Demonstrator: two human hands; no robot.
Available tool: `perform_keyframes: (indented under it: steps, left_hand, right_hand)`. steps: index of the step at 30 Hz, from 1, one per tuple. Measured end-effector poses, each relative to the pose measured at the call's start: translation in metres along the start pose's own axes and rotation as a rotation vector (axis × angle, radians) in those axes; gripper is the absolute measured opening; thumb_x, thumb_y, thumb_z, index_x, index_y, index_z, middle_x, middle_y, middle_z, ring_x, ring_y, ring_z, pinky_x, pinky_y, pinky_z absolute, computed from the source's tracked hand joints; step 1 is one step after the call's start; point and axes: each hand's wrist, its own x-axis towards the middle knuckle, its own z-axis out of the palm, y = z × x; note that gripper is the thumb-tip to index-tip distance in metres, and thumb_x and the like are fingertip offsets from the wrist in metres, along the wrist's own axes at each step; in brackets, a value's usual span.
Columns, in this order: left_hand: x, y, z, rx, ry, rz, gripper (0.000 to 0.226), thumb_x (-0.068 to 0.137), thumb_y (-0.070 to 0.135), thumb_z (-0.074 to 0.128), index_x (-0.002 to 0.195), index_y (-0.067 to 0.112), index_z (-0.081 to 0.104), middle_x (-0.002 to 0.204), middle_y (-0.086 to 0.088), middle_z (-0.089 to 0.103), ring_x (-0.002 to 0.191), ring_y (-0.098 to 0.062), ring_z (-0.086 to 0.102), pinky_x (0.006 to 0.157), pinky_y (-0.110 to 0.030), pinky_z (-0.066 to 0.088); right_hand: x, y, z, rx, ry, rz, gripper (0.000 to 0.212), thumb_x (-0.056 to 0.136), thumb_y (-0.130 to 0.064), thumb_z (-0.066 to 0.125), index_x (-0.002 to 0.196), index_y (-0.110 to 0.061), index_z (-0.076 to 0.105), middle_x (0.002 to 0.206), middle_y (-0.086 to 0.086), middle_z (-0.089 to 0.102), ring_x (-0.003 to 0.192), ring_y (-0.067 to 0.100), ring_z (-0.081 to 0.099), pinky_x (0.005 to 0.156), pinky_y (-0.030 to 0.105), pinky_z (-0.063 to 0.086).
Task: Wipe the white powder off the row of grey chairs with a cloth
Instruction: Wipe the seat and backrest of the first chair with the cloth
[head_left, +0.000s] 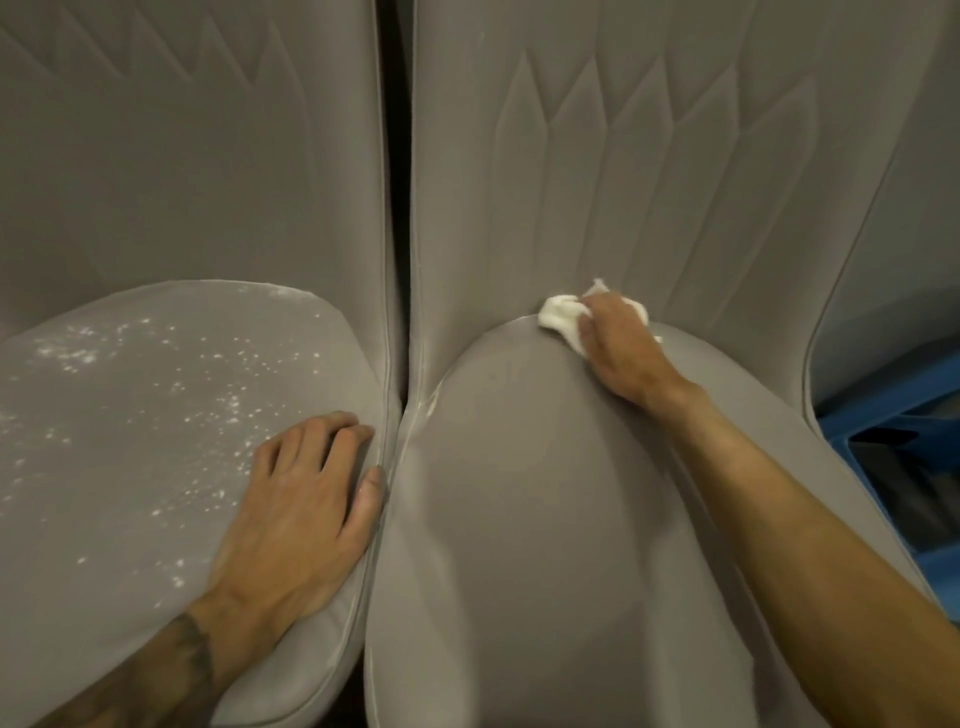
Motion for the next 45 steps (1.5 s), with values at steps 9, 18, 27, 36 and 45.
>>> perform_keyframes:
  steps: [9, 18, 27, 36, 45]
  left_hand:
    - [0.0, 0.0, 0.001, 0.011, -0.002, 0.01, 0.045, 0.103, 0.042, 0.035, 0.133, 0.016, 0.056, 0.134, -0.004, 0.053, 0.122, -0.025, 0.051, 0.107, -0.044, 0.038]
    - [0.0, 0.001, -0.001, 0.017, -0.007, 0.007, 0.042, 0.103, 0.042, 0.034, 0.131, 0.018, 0.056, 0.132, -0.004, 0.054, 0.121, -0.024, 0.052, 0.106, -0.043, 0.039]
    - [0.0, 0.002, -0.003, 0.005, -0.006, -0.014, 0.039, 0.102, 0.04, 0.038, 0.129, 0.018, 0.057, 0.131, -0.003, 0.054, 0.12, -0.024, 0.052, 0.105, -0.045, 0.041]
    - [0.0, 0.002, -0.005, 0.004, -0.022, -0.009, 0.039, 0.102, 0.039, 0.037, 0.129, 0.019, 0.057, 0.13, -0.001, 0.052, 0.119, -0.022, 0.051, 0.106, -0.043, 0.04]
    - [0.0, -0.002, -0.002, -0.019, 0.031, 0.021, 0.041, 0.103, 0.043, 0.036, 0.127, 0.018, 0.058, 0.127, -0.001, 0.055, 0.115, -0.021, 0.053, 0.106, -0.043, 0.044]
  right_hand:
    - [0.009, -0.044, 0.024, -0.009, -0.096, -0.05, 0.038, 0.1, -0.025, 0.033, 0.114, 0.002, 0.056, 0.12, 0.025, 0.058, 0.109, 0.038, 0.055, 0.101, 0.043, 0.04]
    - [0.015, -0.055, 0.028, -0.044, -0.074, 0.012, 0.027, 0.103, -0.014, 0.041, 0.116, 0.005, 0.055, 0.124, 0.03, 0.056, 0.112, 0.04, 0.054, 0.1, 0.04, 0.032]
    - [0.013, -0.054, 0.018, -0.046, -0.051, 0.065, 0.026, 0.102, -0.015, 0.04, 0.106, 0.005, 0.056, 0.113, 0.028, 0.059, 0.106, 0.041, 0.056, 0.096, 0.041, 0.035]
    - [0.011, -0.055, 0.015, 0.001, -0.124, 0.013, 0.032, 0.104, -0.022, 0.035, 0.112, 0.003, 0.055, 0.118, 0.024, 0.058, 0.11, 0.037, 0.053, 0.097, 0.038, 0.033]
    - [-0.002, -0.078, 0.009, 0.106, -0.163, -0.134, 0.031, 0.1, -0.028, 0.038, 0.115, -0.013, 0.06, 0.114, -0.004, 0.059, 0.105, 0.01, 0.053, 0.095, 0.021, 0.038]
